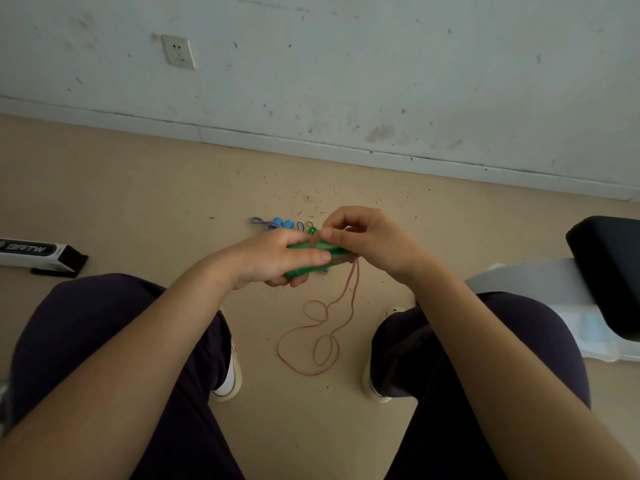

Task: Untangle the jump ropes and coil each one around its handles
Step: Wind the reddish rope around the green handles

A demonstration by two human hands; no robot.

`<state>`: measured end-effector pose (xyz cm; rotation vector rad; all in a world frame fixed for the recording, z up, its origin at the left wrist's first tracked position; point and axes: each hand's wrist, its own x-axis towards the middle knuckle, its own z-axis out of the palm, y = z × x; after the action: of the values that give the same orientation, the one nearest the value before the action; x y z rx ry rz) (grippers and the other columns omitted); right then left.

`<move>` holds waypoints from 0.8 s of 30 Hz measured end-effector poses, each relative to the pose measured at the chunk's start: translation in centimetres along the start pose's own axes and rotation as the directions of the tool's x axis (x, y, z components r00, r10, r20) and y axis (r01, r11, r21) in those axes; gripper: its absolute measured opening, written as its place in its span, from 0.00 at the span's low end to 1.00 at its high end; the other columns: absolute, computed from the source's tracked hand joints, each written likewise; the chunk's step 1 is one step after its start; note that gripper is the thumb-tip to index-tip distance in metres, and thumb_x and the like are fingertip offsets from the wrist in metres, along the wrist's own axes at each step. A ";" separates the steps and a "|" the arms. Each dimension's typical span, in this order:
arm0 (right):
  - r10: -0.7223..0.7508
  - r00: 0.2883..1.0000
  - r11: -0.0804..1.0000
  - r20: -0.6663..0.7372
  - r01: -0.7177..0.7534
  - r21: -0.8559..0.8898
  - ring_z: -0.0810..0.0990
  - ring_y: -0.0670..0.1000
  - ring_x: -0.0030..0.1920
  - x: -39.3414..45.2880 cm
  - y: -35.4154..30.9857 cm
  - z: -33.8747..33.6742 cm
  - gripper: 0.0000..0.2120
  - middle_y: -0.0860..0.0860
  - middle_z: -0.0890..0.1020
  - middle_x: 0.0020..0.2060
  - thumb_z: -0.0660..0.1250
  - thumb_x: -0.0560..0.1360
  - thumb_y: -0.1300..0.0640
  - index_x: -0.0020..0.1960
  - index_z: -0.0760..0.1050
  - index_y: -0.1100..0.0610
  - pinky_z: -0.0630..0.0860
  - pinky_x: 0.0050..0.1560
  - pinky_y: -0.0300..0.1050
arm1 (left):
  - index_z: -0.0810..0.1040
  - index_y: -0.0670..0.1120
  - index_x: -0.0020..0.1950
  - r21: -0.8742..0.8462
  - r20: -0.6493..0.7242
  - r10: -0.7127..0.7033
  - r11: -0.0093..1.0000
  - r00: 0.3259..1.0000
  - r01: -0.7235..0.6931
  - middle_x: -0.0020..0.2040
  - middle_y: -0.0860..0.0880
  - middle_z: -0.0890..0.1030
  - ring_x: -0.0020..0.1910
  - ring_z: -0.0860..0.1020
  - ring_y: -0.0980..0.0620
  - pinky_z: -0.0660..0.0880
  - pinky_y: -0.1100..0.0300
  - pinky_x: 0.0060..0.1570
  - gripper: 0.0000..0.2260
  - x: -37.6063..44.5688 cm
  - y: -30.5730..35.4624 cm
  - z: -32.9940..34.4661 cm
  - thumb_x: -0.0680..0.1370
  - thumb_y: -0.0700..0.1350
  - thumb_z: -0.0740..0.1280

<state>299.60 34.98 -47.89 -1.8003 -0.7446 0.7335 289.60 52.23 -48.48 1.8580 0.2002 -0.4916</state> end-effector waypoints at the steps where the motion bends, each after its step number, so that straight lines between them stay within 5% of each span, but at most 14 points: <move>1: -0.022 1.000 0.999 -0.008 0.022 0.023 0.77 0.47 0.36 0.0 0.0 0.0 0.03 0.54 0.82 0.41 0.69 0.77 0.58 0.46 0.79 0.57 0.74 0.36 0.39 | 0.77 0.48 0.59 -0.043 -0.011 0.006 0.999 1.000 -0.006 0.31 0.49 0.76 0.31 0.65 0.49 0.61 0.63 0.26 0.18 0.1 -0.1 -0.2 0.76 0.58 0.70; 5: -0.058 0.998 0.993 -0.015 0.059 0.101 0.77 0.55 0.36 0.0 0.1 0.3 0.06 0.65 0.80 0.47 0.68 0.77 0.63 0.54 0.76 0.62 0.78 0.38 0.47 | 0.74 0.47 0.59 -0.158 -0.045 0.024 0.987 0.999 -0.031 0.34 0.47 0.76 0.28 0.64 0.52 0.60 0.64 0.27 0.13 0.2 -0.1 -0.5 0.78 0.51 0.69; 8: -0.069 0.997 0.992 -0.027 0.071 0.105 0.78 0.55 0.34 -0.1 0.1 0.2 0.10 0.61 0.79 0.43 0.70 0.76 0.63 0.56 0.73 0.62 0.78 0.37 0.47 | 0.77 0.48 0.56 -0.228 -0.106 0.043 0.971 0.993 -0.066 0.37 0.45 0.78 0.27 0.67 0.54 0.62 0.64 0.27 0.08 0.2 -0.2 -0.7 0.78 0.46 0.70; 14: -0.046 0.993 0.990 -0.110 0.060 0.131 0.78 0.51 0.34 0.1 0.4 0.1 0.10 0.51 0.82 0.39 0.73 0.74 0.61 0.54 0.78 0.60 0.76 0.35 0.43 | 0.79 0.52 0.64 -0.306 -0.193 0.028 0.948 0.981 -0.088 0.40 0.47 0.81 0.29 0.71 0.56 0.67 0.66 0.28 0.15 0.5 -0.5 -0.3 0.78 0.45 0.70; 19: 0.003 0.996 0.974 -0.088 0.017 0.226 0.80 0.56 0.37 0.0 0.4 0.4 0.10 0.60 0.84 0.42 0.71 0.76 0.57 0.55 0.81 0.61 0.78 0.44 0.53 | 0.77 0.47 0.62 -0.274 -0.147 0.041 0.958 0.988 -0.081 0.41 0.46 0.78 0.30 0.71 0.56 0.67 0.66 0.30 0.09 0.3 -0.2 0.2 0.82 0.42 0.63; 24: 0.028 0.997 0.971 -0.066 -0.012 0.238 0.76 0.53 0.33 0.1 0.3 0.4 0.12 0.63 0.83 0.43 0.72 0.74 0.56 0.54 0.82 0.63 0.75 0.32 0.42 | 0.77 0.46 0.62 -0.311 -0.117 0.000 0.950 0.993 -0.037 0.41 0.47 0.80 0.32 0.74 0.54 0.69 0.64 0.31 0.09 0.5 -0.2 0.3 0.83 0.43 0.62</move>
<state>299.41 35.17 -48.33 -1.6084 -0.5676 0.7372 289.91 51.94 -48.98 1.5758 0.3204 -0.3175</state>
